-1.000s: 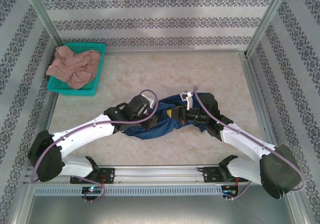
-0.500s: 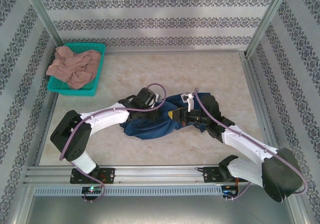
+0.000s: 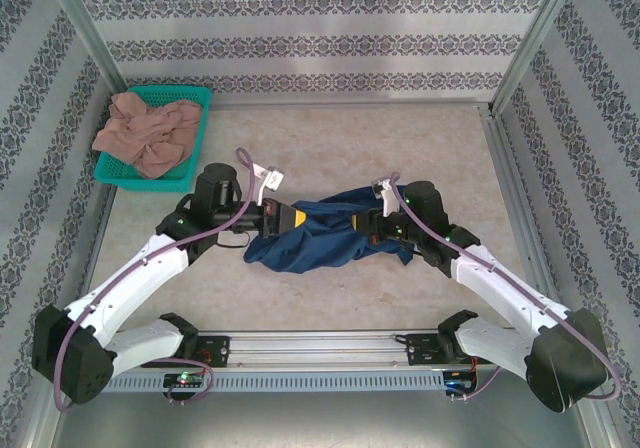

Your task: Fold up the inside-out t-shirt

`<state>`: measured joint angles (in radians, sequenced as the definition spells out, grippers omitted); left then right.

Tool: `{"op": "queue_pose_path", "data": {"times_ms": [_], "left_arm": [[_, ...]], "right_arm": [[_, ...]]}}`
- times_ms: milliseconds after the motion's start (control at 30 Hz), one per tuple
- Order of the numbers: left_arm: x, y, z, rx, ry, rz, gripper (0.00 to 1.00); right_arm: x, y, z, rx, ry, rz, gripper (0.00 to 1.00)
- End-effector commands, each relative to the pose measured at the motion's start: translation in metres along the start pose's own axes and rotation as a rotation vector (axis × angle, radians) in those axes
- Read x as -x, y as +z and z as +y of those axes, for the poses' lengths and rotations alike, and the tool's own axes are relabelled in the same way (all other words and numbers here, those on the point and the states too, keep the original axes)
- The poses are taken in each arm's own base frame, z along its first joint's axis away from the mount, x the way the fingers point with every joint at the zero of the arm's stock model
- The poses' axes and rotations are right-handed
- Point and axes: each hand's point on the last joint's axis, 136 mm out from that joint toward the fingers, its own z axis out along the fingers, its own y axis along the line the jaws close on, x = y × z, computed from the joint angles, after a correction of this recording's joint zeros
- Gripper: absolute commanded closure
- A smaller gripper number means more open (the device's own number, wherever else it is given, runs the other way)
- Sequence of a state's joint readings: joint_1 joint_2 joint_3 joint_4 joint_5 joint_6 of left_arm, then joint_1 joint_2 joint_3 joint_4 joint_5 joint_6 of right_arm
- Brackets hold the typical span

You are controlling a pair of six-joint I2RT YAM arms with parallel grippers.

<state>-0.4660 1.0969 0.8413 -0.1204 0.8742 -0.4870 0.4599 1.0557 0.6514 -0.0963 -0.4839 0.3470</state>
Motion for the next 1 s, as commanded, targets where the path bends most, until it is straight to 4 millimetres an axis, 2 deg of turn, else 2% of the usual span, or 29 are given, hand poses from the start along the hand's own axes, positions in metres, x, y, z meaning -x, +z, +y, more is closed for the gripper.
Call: {"op": "queue_pose_path", "data": {"times_ms": [0,67,133,200,333,400,500,633,667,700,767,867,967], "left_arm": [[-0.003,-0.005,-0.008,-0.091,-0.03,0.01,1.0],[-0.003,-0.005,-0.004,-0.066,-0.016,0.017,1.0],[-0.004,-0.004,-0.001,-0.051,0.004,0.024,1.0],[-0.004,-0.004,0.003,-0.027,0.015,0.025,1.0],[-0.002,-0.003,0.007,-0.004,0.021,0.032,1.0],[-0.002,-0.003,0.008,0.0,0.018,0.033,1.0],[-0.002,-0.003,0.009,0.005,0.019,0.033,1.0],[-0.001,-0.003,0.006,-0.003,0.024,0.035,1.0],[-0.001,-0.003,0.006,-0.003,0.025,0.036,1.0],[-0.002,-0.003,0.006,-0.005,0.025,0.039,1.0],[-0.001,-0.004,0.005,0.0,0.027,0.038,1.0],[0.0,-0.004,0.005,0.003,0.025,0.035,1.0],[0.0,-0.004,0.006,0.005,0.026,0.035,1.0]], "right_arm": [[0.002,-0.007,-0.014,-0.114,0.005,0.05,0.78],[-0.002,-0.02,-0.035,-0.273,0.029,0.094,0.64],[-0.007,-0.035,-0.044,-0.384,0.023,0.122,0.58],[-0.007,-0.044,-0.032,-0.382,-0.033,0.113,0.55],[-0.006,-0.044,0.019,-0.241,-0.19,0.059,0.57],[-0.007,-0.04,0.04,-0.193,-0.239,0.048,0.6],[-0.005,-0.032,0.05,-0.19,-0.284,0.041,0.58],[-0.006,-0.013,0.048,-0.241,-0.388,0.081,0.5],[-0.006,-0.008,0.046,-0.261,-0.427,0.101,0.45],[-0.008,-0.002,0.047,-0.258,-0.456,0.121,0.35],[-0.01,0.009,0.05,-0.232,-0.484,0.144,0.29],[-0.02,0.024,0.058,-0.164,-0.493,0.178,0.26],[-0.025,0.035,0.049,-0.191,-0.489,0.186,0.3]]}}
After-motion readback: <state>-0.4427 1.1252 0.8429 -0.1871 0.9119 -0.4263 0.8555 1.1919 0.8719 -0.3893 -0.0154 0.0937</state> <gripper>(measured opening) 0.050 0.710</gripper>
